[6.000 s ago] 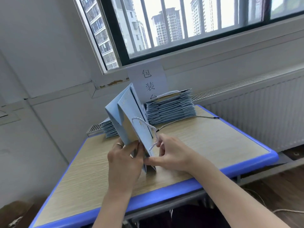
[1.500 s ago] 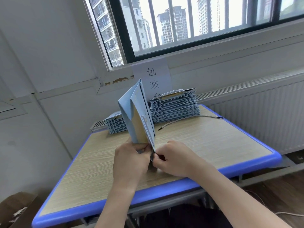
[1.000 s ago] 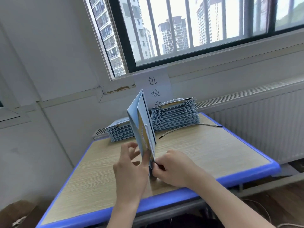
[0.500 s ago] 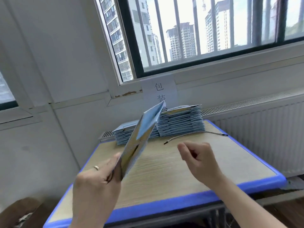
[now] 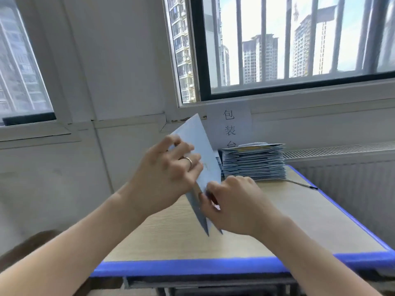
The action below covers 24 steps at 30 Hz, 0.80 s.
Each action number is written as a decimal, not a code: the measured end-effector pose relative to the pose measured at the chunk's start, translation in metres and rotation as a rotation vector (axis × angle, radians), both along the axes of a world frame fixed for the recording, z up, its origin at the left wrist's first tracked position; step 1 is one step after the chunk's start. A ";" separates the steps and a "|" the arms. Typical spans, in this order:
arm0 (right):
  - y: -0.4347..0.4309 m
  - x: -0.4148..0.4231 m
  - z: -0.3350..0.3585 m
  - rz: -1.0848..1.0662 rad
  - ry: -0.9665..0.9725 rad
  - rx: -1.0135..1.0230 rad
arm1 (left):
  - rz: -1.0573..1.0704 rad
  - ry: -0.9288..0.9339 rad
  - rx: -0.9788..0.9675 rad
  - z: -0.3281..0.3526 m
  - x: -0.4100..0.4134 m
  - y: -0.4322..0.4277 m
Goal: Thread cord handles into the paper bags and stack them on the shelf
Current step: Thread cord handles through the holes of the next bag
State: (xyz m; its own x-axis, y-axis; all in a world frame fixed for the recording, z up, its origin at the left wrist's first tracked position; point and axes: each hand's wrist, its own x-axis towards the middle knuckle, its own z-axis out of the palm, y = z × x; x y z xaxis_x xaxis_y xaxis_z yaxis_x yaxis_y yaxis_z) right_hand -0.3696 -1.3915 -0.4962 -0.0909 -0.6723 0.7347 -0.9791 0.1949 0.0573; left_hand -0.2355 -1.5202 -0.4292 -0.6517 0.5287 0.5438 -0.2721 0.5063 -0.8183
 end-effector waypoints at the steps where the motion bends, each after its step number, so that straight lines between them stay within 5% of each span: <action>1: -0.003 0.002 -0.008 0.007 0.004 -0.020 | -0.048 0.044 0.030 -0.007 -0.003 0.002; 4: -0.009 0.000 -0.037 0.039 -0.034 -0.049 | -0.112 0.262 0.313 -0.047 -0.011 0.009; 9: -0.014 -0.005 -0.070 0.053 -0.158 -0.174 | -0.406 0.444 1.263 -0.112 -0.021 0.030; 24: -0.008 -0.003 -0.086 0.143 -0.267 -0.169 | -0.310 0.675 1.413 -0.133 -0.028 0.008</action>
